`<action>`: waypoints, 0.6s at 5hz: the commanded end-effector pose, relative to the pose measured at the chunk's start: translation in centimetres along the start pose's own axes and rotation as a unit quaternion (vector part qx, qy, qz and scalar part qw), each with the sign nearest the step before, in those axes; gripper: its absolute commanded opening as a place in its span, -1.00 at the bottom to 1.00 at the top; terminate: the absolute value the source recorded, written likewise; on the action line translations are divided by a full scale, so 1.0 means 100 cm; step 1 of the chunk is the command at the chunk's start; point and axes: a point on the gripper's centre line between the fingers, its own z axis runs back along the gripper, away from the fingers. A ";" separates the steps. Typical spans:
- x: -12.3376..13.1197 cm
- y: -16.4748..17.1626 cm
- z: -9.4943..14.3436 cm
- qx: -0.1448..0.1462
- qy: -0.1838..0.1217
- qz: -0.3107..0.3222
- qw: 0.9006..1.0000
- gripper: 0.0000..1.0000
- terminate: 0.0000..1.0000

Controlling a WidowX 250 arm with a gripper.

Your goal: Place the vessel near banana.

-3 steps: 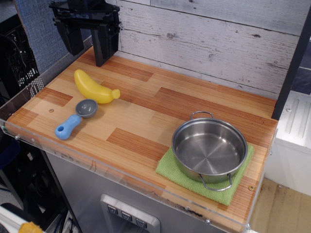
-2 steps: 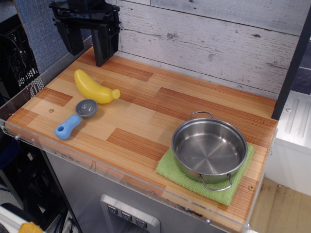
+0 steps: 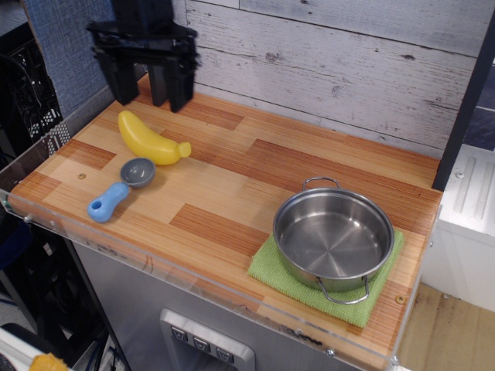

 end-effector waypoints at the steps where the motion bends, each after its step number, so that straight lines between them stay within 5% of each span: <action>1: -0.007 -0.040 0.013 0.002 -0.030 -0.050 0.998 1.00 -1.00; 3: -0.007 -0.099 -0.006 0.017 -0.093 -0.125 0.988 1.00 -1.00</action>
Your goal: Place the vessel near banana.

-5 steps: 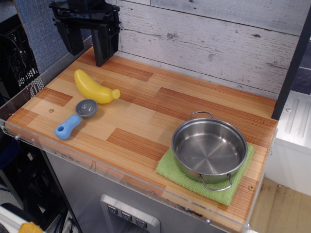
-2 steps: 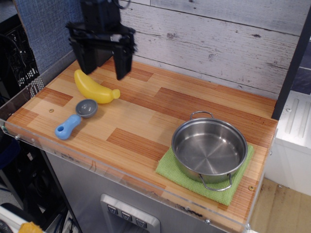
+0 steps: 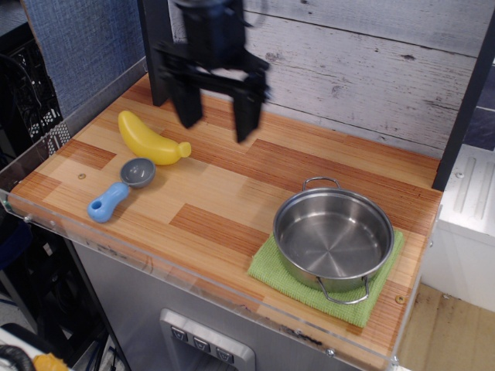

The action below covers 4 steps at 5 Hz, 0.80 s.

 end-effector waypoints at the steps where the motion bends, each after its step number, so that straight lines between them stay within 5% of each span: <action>1: 0.015 -0.041 -0.002 0.053 -0.114 -0.071 0.990 1.00 -1.00; 2: 0.016 -0.051 -0.017 0.080 -0.121 -0.089 0.985 1.00 -1.00; 4: -0.003 -0.052 -0.046 0.058 -0.093 -0.060 0.992 1.00 -1.00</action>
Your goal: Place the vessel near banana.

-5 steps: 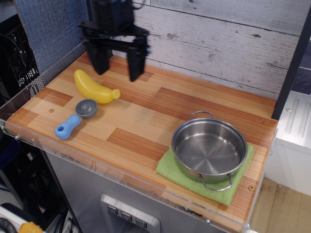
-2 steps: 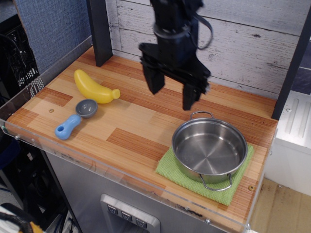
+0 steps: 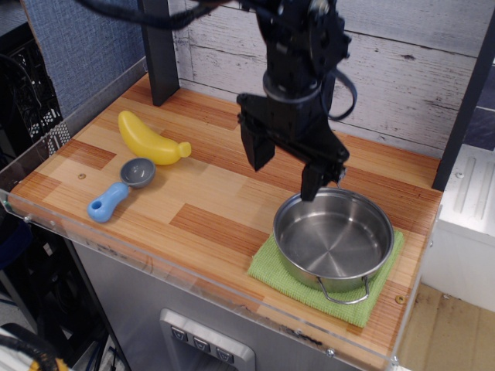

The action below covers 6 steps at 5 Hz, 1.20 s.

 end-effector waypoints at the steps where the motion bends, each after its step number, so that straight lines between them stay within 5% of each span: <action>1: -0.026 -0.006 -0.016 -0.037 0.023 0.039 0.998 1.00 -1.00; 2: -0.039 -0.011 -0.029 -0.062 0.038 0.052 0.996 1.00 -1.00; 3: -0.043 -0.014 -0.038 -0.063 0.048 0.040 0.996 -1.00 -1.00; 6: -0.034 -0.009 -0.031 -0.066 0.048 0.039 0.996 -1.00 -1.00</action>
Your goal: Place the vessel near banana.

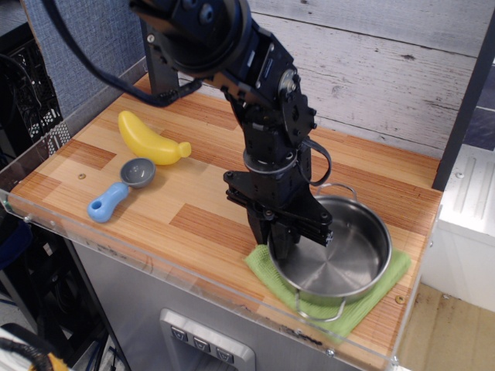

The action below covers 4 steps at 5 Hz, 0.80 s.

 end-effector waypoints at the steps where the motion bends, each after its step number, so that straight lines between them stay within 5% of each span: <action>1: 0.010 0.003 0.018 -0.016 0.000 -0.011 1.000 -1.00 -1.00; 2: 0.010 0.005 0.016 -0.021 0.012 0.012 1.000 1.00 -1.00; 4: 0.012 0.005 0.011 -0.024 0.011 0.012 1.000 1.00 -1.00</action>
